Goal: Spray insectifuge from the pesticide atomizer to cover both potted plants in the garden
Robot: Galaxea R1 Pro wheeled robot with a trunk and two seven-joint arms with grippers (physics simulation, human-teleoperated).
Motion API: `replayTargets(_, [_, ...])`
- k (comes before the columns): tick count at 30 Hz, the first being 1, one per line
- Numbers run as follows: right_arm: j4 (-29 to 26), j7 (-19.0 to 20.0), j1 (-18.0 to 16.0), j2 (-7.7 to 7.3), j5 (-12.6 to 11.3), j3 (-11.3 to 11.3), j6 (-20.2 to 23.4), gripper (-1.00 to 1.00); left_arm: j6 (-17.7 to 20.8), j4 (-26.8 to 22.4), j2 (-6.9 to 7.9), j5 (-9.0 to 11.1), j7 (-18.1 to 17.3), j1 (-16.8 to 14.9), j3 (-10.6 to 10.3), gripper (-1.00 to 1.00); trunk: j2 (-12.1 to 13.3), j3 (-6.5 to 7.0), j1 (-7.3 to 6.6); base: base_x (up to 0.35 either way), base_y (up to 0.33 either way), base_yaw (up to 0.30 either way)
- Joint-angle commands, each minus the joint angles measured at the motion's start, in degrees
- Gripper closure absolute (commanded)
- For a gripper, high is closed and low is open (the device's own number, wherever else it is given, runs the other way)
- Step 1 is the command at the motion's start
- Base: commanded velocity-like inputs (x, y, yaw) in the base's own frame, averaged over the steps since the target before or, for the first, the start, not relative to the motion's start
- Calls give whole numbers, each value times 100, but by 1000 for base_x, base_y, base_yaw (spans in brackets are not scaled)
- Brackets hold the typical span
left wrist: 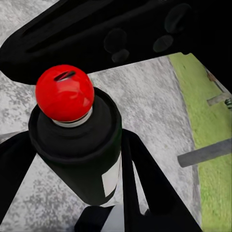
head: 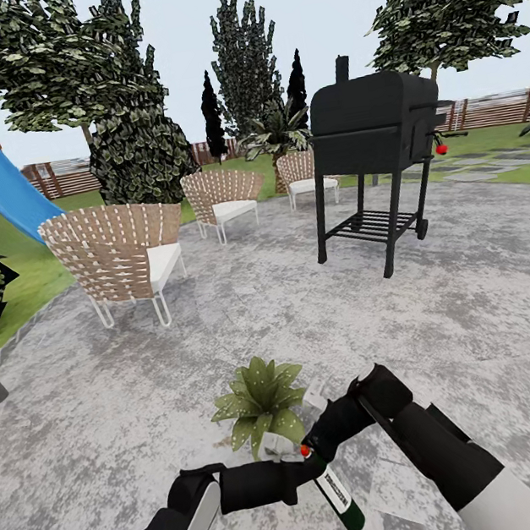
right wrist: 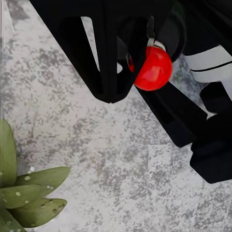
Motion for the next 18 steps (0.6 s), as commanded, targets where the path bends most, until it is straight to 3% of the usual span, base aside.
replayTargets(1, [-22, 87, -1, -13, -77, 79, 150, 100, 25, -10, 3, 167, 13, -10, 34, 100, -3, -6, -1, 0, 0, 0])
replayTargets(7, [-70, 84, -8, -29, -85, -9, 146, 100, 7, -10, 32, 161, 20, -1, 32, 100, -3, -6, -1, 0, 0, 0])
replayTargets(11, [-222, 72, -8, -39, -80, -683, 133, 100, -14, -10, 87, 153, 26, 62, 70, 100, -3, -6, -1, 0, 0, 0])
replayTargets(14, [-553, 58, -8, -72, -65, -1000, 119, 100, -20, -5, 143, 154, 94, 74, 74, 100, -3, -6, -1, 0, 0, 0])
replayTargets(15, [-648, 51, -8, -79, -62, -1112, 104, 100, -20, -4, 151, 159, 180, 76, 73, 100, -3, -6, -1, 0, 0, 0])
replayTargets(16, [-902, 1, -2, -88, -41, -1420, 60, 100, -36, -2, 135, 168, 562, 78, 54, 100, -3, -6, -1, 0, 0, 0])
replayTargets(18, [-971, -87, 0, -85, -29, -1632, 46, 100, -77, 0, 115, 167, 827, 78, 47, 100, -3, -6, -1, 0, 0, 0])
